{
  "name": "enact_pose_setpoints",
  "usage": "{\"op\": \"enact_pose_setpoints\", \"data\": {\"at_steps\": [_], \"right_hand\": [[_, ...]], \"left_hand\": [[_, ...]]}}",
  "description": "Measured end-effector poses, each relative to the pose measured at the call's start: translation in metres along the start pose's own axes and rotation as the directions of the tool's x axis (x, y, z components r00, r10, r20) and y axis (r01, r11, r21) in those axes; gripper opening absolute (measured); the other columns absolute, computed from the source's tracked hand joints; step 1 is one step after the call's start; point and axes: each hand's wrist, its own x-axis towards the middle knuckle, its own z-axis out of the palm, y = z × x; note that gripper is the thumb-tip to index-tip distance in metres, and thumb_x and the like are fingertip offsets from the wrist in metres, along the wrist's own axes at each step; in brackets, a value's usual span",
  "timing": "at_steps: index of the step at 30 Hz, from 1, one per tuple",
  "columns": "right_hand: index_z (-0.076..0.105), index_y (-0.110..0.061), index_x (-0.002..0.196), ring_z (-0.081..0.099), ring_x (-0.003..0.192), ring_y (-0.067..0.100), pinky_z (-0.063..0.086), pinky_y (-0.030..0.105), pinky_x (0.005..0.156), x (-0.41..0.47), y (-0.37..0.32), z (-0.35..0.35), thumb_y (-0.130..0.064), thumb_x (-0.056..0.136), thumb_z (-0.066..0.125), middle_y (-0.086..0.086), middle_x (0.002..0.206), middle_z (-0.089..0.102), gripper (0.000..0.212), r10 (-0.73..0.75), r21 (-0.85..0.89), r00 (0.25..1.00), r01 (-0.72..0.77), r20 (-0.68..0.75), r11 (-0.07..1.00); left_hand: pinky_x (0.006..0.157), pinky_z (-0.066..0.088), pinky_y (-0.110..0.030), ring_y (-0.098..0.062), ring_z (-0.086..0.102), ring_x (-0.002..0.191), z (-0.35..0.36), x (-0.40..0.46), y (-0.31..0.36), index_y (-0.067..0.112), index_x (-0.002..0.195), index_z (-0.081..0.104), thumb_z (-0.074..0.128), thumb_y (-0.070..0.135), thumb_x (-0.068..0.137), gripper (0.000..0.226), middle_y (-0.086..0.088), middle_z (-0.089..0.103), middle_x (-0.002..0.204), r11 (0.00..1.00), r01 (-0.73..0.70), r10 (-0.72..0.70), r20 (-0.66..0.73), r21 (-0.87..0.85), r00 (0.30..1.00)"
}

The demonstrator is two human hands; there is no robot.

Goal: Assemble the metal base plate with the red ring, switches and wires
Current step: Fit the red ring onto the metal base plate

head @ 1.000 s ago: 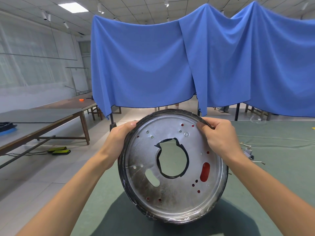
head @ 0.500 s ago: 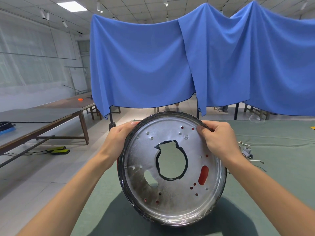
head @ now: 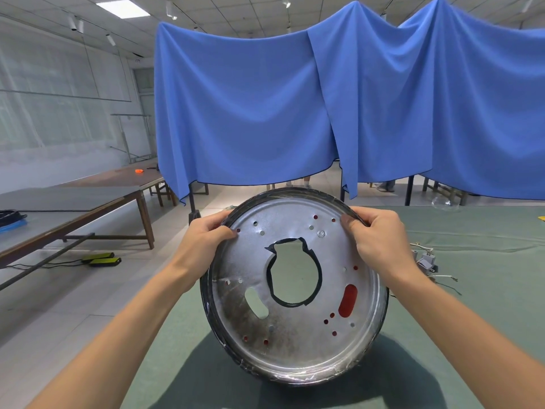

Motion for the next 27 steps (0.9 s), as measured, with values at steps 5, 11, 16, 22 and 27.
{"op": "enact_pose_setpoints", "data": {"at_steps": [5, 11, 16, 22, 27], "right_hand": [[0.063, -0.043, 0.062, 0.054, 0.068, 0.015, 0.045, 0.024, 0.057, 0.001, -0.002, 0.002, -0.015, 0.093, 0.057, 0.001, 0.077, 0.073, 0.043, -0.003, -0.011, 1.000, 0.003, -0.024, 1.000], [0.064, -0.037, 0.061, 0.052, 0.065, 0.016, 0.043, 0.027, 0.057, 0.002, 0.002, 0.004, -0.015, 0.094, 0.057, 0.007, 0.075, 0.072, 0.040, -0.019, -0.024, 1.000, 0.019, -0.022, 1.000], [0.066, -0.041, 0.069, 0.056, 0.066, 0.017, 0.047, 0.025, 0.058, 0.003, 0.005, 0.005, -0.016, 0.094, 0.057, -0.006, 0.069, 0.070, 0.037, -0.011, -0.028, 1.000, 0.010, -0.028, 1.000], [0.072, -0.002, 0.085, 0.057, 0.075, 0.039, 0.050, 0.037, 0.060, 0.004, 0.011, 0.005, -0.014, 0.093, 0.056, 0.019, 0.083, 0.070, 0.021, -0.012, -0.067, 0.999, 0.009, -0.043, 0.998], [0.068, 0.004, 0.083, 0.043, 0.059, 0.023, 0.037, 0.030, 0.054, 0.003, 0.013, 0.003, -0.011, 0.093, 0.054, 0.023, 0.079, 0.067, 0.023, 0.016, -0.090, 1.000, -0.019, -0.025, 0.996]], "left_hand": [[0.062, 0.051, -0.023, -0.013, 0.063, 0.072, 0.000, -0.001, 0.003, 0.017, 0.089, 0.070, 0.047, -0.002, 0.084, 0.031, -0.008, 0.069, 0.084, 1.000, 0.026, -0.026, -0.016, 0.017, 1.000], [0.073, 0.041, -0.036, -0.025, 0.055, 0.077, -0.001, -0.002, 0.004, 0.003, 0.095, 0.067, 0.042, 0.012, 0.061, 0.043, -0.030, 0.060, 0.094, 0.998, 0.035, -0.035, 0.002, 0.046, 0.999], [0.070, 0.037, -0.036, -0.024, 0.049, 0.073, -0.001, 0.002, 0.001, -0.011, 0.092, 0.059, 0.041, 0.012, 0.060, 0.043, -0.031, 0.054, 0.081, 0.993, 0.045, -0.045, -0.010, 0.107, 0.999], [0.066, 0.032, -0.034, -0.022, 0.043, 0.068, -0.001, 0.006, 0.001, -0.017, 0.082, 0.051, 0.044, 0.018, 0.065, 0.040, -0.014, 0.050, 0.073, 0.985, 0.069, -0.065, -0.032, 0.159, 0.997], [0.063, 0.033, -0.034, -0.022, 0.044, 0.065, 0.000, 0.009, 0.001, -0.016, 0.079, 0.053, 0.049, 0.011, 0.078, 0.027, -0.013, 0.051, 0.069, 0.973, 0.067, -0.058, -0.047, 0.222, 0.997]]}}
